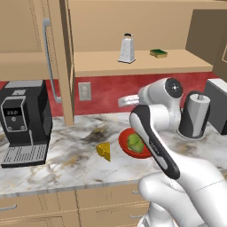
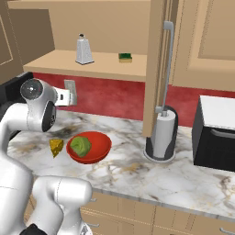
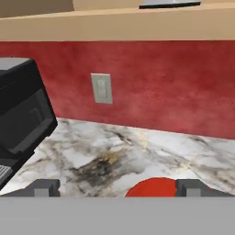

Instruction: Pick the cheese from the fridge and the cheese grater from the cabinet and place them next to the salad bowl.

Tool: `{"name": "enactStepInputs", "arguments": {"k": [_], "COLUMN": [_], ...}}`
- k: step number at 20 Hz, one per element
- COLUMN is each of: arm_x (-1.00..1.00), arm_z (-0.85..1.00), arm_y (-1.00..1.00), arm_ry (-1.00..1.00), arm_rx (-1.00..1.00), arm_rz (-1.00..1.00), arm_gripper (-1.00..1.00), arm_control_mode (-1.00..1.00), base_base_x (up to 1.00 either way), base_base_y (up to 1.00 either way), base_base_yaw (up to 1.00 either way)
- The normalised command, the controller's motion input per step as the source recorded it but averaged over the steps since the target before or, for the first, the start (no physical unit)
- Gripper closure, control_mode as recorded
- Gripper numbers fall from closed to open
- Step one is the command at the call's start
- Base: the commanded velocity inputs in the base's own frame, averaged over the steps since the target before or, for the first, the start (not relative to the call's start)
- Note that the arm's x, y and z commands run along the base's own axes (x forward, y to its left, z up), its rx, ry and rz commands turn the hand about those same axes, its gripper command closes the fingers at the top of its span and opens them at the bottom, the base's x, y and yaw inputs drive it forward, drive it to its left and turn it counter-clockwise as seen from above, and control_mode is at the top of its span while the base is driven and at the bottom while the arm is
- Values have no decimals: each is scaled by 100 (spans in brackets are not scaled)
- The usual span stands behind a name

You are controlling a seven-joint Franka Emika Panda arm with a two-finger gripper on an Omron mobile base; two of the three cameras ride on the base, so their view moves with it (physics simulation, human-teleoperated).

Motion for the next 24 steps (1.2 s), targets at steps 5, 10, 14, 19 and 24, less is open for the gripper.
{"name": "enactStepInputs", "arguments": {"k": [5,10,14,19,24], "arm_x": [-7,0,-4,-1,10], "arm_z": [41,48,51,52,39], "arm_y": [-24,-18,-13,-4,0], "arm_ry": [-1,0,-5,0,-4], "arm_rx": [-7,-6,-3,0,0], "arm_rz": [0,0,0,0,0], "arm_gripper": [-100,-100,-100,-100,-100], "arm_control_mode": [-100,-100,-100,-100,-100], "base_base_x": [0,0,0,0,0], "base_base_y": [0,0,0,0,0], "base_base_yaw": [0,0,0,0,0]}}
